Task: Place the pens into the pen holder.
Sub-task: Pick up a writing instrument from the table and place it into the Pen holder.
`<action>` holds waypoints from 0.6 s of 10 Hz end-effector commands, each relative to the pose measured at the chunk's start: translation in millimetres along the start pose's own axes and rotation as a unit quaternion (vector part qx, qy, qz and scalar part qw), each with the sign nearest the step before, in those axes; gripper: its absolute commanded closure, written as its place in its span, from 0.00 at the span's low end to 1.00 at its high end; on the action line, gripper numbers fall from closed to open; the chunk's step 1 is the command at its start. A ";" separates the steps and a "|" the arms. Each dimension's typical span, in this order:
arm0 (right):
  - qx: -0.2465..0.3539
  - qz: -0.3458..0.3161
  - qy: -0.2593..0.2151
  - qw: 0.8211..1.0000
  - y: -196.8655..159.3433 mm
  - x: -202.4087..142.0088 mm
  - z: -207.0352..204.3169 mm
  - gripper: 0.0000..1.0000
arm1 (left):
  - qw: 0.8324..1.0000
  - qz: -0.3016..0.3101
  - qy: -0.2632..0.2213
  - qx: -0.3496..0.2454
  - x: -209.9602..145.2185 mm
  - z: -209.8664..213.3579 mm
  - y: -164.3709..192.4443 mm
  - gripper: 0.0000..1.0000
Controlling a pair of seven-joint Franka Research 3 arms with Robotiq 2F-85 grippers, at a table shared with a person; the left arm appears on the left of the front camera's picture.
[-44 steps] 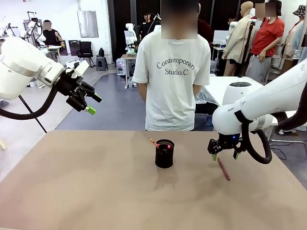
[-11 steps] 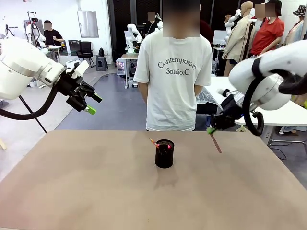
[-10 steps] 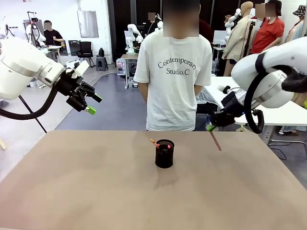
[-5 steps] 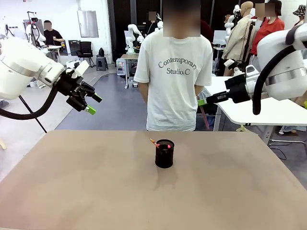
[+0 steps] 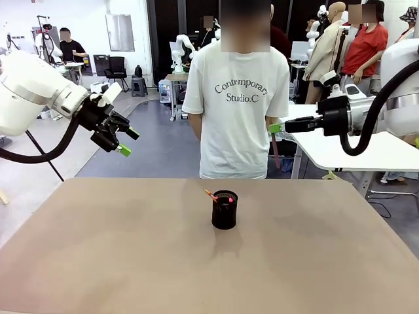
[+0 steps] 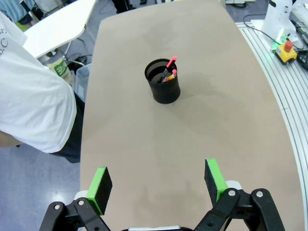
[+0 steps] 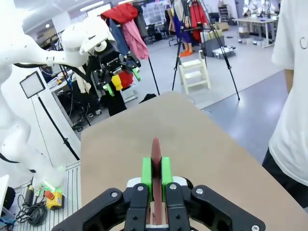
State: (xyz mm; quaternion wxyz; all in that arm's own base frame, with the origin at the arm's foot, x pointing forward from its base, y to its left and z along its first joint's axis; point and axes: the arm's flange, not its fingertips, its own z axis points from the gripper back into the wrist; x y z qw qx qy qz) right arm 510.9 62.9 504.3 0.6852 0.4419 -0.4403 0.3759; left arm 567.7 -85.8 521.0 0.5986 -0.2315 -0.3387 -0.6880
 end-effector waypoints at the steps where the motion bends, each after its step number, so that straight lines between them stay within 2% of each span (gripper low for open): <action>1: 0.003 0.004 0.007 1.000 2.2 -0.1 -3.5 1.00 | 1.000 0.000 0.000 -0.005 0.9 3.2 0.3 0.00; 6: 0.003 0.004 0.007 1.000 2.2 -0.1 -3.5 1.00 | 1.000 0.000 0.000 -0.005 0.9 3.2 0.3 0.00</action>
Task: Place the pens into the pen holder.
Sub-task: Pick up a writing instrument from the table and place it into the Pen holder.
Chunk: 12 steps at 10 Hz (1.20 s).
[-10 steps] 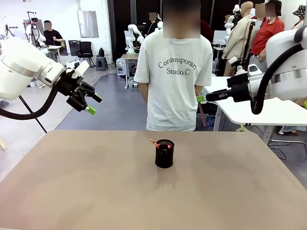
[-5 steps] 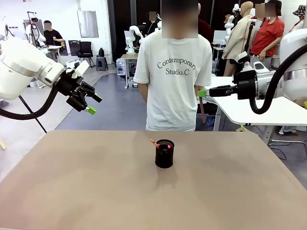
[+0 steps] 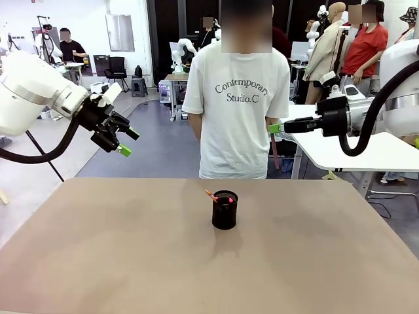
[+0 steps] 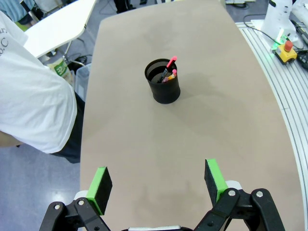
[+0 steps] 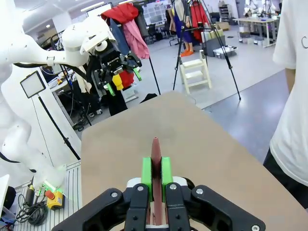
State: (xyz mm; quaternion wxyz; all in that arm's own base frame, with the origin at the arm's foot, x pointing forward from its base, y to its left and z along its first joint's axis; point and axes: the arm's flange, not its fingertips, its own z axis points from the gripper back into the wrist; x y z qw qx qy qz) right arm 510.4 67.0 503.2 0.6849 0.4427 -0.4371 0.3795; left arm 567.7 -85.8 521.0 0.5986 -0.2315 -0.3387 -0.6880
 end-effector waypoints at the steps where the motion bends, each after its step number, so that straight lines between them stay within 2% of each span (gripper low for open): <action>1: 0.000 0.000 0.000 1.000 0.0 0.0 0.0 1.00 | 1.000 0.000 0.000 -0.005 0.9 3.2 0.3 0.00; 3: 0.044 0.027 -0.059 0.997 -27.2 2.8 -14.8 1.00 | 1.000 0.000 0.000 -0.005 0.9 3.2 0.3 0.00; 4: 0.072 0.031 -0.069 0.995 -40.2 2.2 -26.9 1.00 | 1.000 0.000 0.000 -0.005 0.9 3.2 0.3 0.00; 6: 0.086 0.063 -0.049 0.993 -51.0 -14.4 -63.4 1.00 | 1.000 0.000 0.000 -0.005 0.9 3.2 0.3 0.00; 7: 0.077 0.108 -0.033 0.991 -51.9 -23.8 -80.9 1.00 | 1.000 0.000 0.000 -0.005 0.9 3.2 0.3 0.00; 9: 0.102 0.124 -0.020 0.987 -58.2 -33.4 -114.2 1.00 | 1.000 0.000 0.000 -0.005 0.9 3.2 0.3 0.00; 10: 0.107 0.114 -0.017 0.987 -56.9 -46.1 -129.7 1.00 | 1.000 0.000 0.000 -0.005 0.9 3.2 0.3 0.00; 12: 0.125 0.165 -0.031 0.978 -48.0 -66.4 -146.9 1.00 | 1.000 0.000 0.000 -0.005 0.9 3.2 0.3 0.00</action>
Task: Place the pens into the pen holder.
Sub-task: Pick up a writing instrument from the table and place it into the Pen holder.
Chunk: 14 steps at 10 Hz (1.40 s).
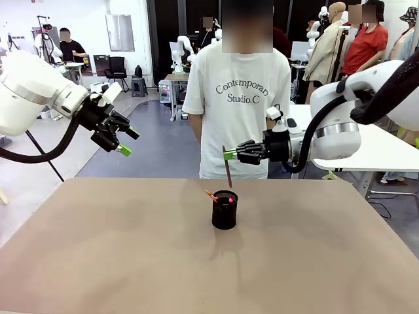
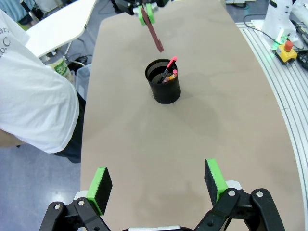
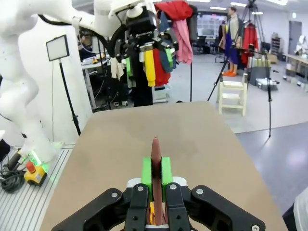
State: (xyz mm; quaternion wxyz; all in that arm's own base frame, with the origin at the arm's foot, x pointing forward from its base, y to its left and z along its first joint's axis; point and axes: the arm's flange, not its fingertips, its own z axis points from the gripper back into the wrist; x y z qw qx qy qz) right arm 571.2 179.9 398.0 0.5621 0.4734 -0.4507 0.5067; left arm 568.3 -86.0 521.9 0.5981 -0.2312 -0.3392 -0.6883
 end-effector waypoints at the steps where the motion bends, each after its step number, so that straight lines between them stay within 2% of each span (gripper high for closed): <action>1: -0.010 0.059 -0.013 0.998 2.6 -10.4 -8.0 1.00 | 1.000 0.001 0.000 -0.005 0.2 2.8 -0.4 0.00; 3: -0.016 0.044 -0.026 0.999 8.7 -18.0 -12.0 1.00 | 1.000 0.001 0.000 -0.005 0.2 2.8 -0.4 0.00; 4: 0.006 0.032 -0.003 0.999 2.0 -12.2 -9.6 1.00 | 1.000 0.001 0.000 -0.005 0.2 2.8 -0.4 0.00; 11: 0.003 0.035 -0.006 0.999 3.3 -16.7 -9.4 1.00 | 1.000 0.001 0.000 -0.005 0.2 2.8 -0.4 0.00; 12: 0.008 0.052 0.002 0.999 -3.7 -15.5 -7.4 0.88 | 1.000 0.001 0.000 -0.005 0.2 2.8 -0.4 0.00; 14: 0.013 0.049 -0.003 0.999 -5.0 -12.7 -5.0 0.52 | 1.000 0.001 0.000 -0.005 0.2 2.8 -0.4 0.00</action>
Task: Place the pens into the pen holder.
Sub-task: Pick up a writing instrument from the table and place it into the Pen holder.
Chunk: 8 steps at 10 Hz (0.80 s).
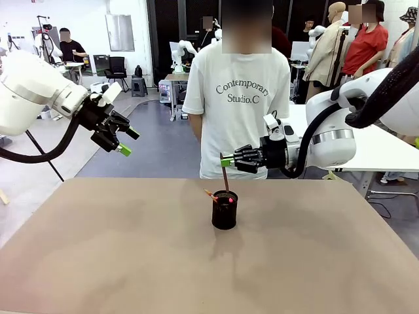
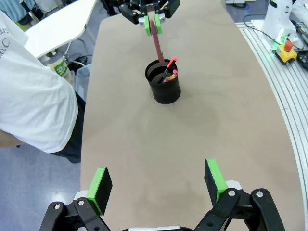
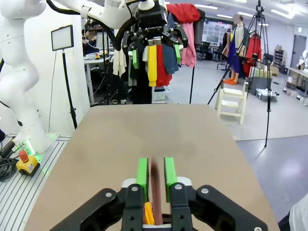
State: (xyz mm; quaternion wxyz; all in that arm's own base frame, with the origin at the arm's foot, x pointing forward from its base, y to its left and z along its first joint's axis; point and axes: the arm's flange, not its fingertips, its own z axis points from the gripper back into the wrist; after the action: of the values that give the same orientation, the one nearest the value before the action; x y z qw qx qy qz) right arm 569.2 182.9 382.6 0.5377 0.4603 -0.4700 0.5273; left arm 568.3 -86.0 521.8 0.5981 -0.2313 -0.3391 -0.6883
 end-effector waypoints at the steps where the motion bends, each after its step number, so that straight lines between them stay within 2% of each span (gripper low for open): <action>1: 0.006 0.016 0.004 1.000 -4.2 -0.1 -1.1 0.34 | 1.000 0.001 0.000 -0.005 0.3 2.8 -0.4 0.00; 3: 0.008 0.017 0.005 1.000 -6.7 2.5 0.7 0.00 | 1.000 0.001 0.000 -0.005 0.3 2.8 -0.4 0.00; 8: 0.006 0.014 -0.001 1.000 -3.6 11.2 7.7 0.00 | 1.000 0.001 0.000 -0.005 0.3 2.8 -0.4 0.00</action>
State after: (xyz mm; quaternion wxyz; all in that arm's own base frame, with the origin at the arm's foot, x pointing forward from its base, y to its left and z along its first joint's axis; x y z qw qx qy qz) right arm 569.8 178.5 389.0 0.5344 0.4567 -0.4736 0.5306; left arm 568.3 -86.0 521.9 0.5981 -0.2313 -0.3391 -0.6883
